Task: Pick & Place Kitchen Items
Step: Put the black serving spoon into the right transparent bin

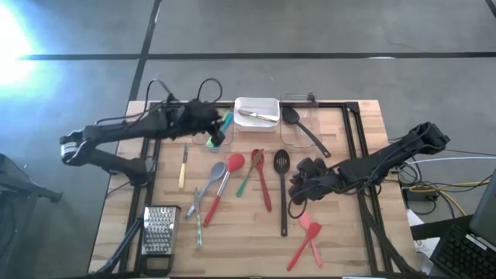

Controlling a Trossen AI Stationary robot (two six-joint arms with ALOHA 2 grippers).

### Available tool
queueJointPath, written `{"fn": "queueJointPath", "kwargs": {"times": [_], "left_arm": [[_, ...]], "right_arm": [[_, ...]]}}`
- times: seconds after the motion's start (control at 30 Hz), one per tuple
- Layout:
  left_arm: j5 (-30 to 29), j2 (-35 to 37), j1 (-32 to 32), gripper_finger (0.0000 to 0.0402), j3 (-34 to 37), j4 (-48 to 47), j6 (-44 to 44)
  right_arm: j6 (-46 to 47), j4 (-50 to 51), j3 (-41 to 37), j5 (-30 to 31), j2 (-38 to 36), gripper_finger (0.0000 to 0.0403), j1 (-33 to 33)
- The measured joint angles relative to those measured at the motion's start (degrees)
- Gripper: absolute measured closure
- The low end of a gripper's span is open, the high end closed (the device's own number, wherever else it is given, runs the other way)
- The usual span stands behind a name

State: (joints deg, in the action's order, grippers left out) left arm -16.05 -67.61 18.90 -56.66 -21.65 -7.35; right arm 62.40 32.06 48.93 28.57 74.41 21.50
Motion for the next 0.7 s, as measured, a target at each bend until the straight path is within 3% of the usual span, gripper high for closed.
{"fn": "queueJointPath", "kwargs": {"times": [0.33,0.7], "left_arm": [[-0.13,9.48,-6.79,0.0298,11.92,12.24,-0.29],[1.66,13.09,-7.54,0.0296,16.97,17.50,-0.88]], "right_arm": [[7.14,-18.31,-9.70,-0.14,0.02,0.0233,-0.02],[12.87,-20.55,-11.08,-1.99,9.13,0.0213,-0.46]]}}
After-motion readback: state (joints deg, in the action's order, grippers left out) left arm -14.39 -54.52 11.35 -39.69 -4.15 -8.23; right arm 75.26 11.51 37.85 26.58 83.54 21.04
